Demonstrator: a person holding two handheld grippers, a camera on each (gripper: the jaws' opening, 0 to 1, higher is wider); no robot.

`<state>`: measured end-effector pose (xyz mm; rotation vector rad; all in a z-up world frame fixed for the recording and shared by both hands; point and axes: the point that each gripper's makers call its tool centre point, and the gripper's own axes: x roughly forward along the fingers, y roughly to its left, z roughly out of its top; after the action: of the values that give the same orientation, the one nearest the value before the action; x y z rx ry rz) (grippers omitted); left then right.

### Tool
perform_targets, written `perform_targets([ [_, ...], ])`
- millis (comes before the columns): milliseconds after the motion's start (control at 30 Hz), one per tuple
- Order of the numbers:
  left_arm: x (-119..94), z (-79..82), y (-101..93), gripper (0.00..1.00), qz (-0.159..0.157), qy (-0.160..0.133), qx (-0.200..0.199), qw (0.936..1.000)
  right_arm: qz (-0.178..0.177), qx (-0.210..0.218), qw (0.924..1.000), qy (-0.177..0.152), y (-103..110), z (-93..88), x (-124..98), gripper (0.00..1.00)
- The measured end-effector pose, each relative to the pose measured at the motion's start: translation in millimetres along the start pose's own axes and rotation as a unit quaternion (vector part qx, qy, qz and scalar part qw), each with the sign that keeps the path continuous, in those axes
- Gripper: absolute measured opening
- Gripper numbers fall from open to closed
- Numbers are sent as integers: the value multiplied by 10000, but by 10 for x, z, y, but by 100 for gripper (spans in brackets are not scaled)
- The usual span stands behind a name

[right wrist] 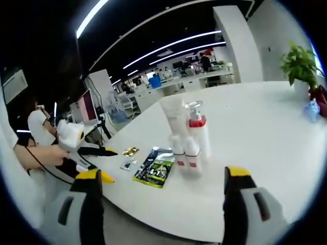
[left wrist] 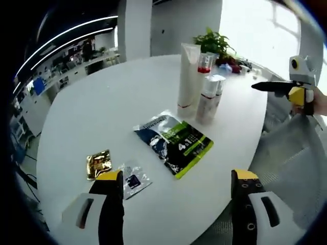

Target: Arrange the skincare products in the storage area until every visible bottle or jar stands upright without overlapping.

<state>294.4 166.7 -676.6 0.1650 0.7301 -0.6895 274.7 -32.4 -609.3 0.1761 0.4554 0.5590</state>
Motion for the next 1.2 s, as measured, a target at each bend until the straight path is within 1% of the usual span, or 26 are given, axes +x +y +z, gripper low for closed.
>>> perform_targets([
  [100,-82,2,-14,87,47,-83,-35,9999,22,-52,10000,-18,12,12,5,100],
  [200,-165,3,-7,89,122,-182,-185,9996,46,-60,10000,-7,15,-3,10,100],
  [267,-224,-7,17,89,211,-246,-291,9991,51,-101,9999,13,14,-24,9,100],
  [367,-298,-44,70,95,397,-312,-439,9978,55,-172,9998,89,8,-62,10,100],
  [400,-327,-52,84,97,439,-378,-534,9969,63,-176,9998,95,6,-67,11,100],
  [433,-339,-59,87,96,448,-393,-572,9966,76,-155,9998,96,5,-68,10,100],
  [600,-435,-196,160,97,659,-367,-788,9940,59,-124,9999,92,-4,-71,4,99],
  [667,-440,-207,173,97,690,-334,-825,9936,60,-121,9999,100,2,-77,8,99],
  [767,-444,-152,202,97,766,-420,-820,9928,48,-187,9997,127,-3,-86,9,99],
  [867,-452,-155,222,97,822,-429,-850,9921,53,-154,9998,119,-2,-85,16,99],
  [1100,-433,-175,254,96,872,-368,-907,9914,72,-136,9998,119,-25,-93,21,98],
  [1200,-397,-214,286,95,925,-274,-1051,9898,87,-124,9998,128,-27,-100,21,98],
])
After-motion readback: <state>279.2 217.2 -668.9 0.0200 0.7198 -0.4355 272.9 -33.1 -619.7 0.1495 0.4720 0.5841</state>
